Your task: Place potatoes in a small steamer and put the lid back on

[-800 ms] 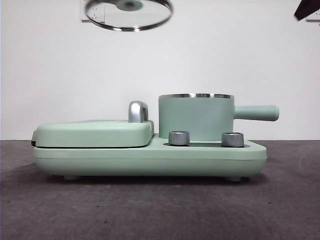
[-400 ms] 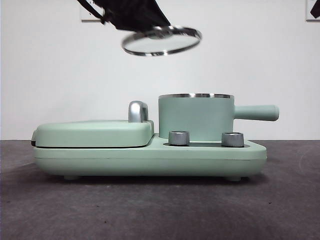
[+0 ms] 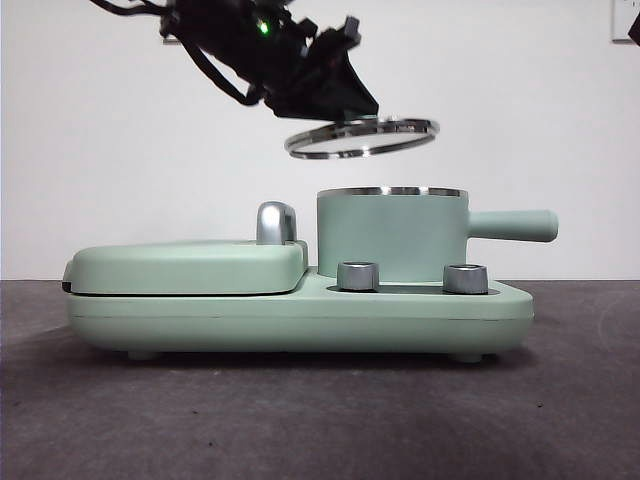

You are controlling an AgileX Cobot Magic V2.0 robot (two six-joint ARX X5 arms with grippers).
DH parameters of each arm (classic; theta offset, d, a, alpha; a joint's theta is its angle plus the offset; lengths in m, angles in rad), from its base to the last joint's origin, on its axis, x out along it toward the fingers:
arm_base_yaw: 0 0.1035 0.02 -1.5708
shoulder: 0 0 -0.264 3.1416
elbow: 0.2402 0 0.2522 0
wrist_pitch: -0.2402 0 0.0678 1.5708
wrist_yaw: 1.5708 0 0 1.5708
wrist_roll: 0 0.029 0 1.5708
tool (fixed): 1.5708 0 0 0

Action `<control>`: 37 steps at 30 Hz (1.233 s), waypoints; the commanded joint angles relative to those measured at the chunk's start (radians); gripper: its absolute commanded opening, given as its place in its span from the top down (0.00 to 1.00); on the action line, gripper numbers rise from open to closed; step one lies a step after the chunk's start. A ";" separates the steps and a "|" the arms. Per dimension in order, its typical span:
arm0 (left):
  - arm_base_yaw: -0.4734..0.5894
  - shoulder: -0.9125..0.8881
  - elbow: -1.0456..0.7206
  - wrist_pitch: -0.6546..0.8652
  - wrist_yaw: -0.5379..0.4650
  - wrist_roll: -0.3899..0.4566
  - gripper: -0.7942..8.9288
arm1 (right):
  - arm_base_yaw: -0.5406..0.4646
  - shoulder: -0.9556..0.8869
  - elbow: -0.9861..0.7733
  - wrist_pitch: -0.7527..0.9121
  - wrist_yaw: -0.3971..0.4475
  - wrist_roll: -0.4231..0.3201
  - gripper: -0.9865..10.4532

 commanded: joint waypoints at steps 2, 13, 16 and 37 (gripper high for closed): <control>-0.008 0.050 0.060 0.046 0.000 0.004 0.90 | 0.005 0.004 0.003 -0.010 0.005 0.011 0.65; -0.014 0.119 0.128 0.048 0.001 0.029 0.90 | 0.005 0.004 0.003 -0.032 0.014 0.012 0.65; -0.022 0.121 0.128 0.043 0.001 0.061 0.90 | 0.005 0.004 0.003 -0.033 0.027 0.012 0.65; -0.037 0.154 0.130 0.027 0.001 0.113 0.90 | 0.005 0.004 0.003 -0.034 0.027 0.012 0.65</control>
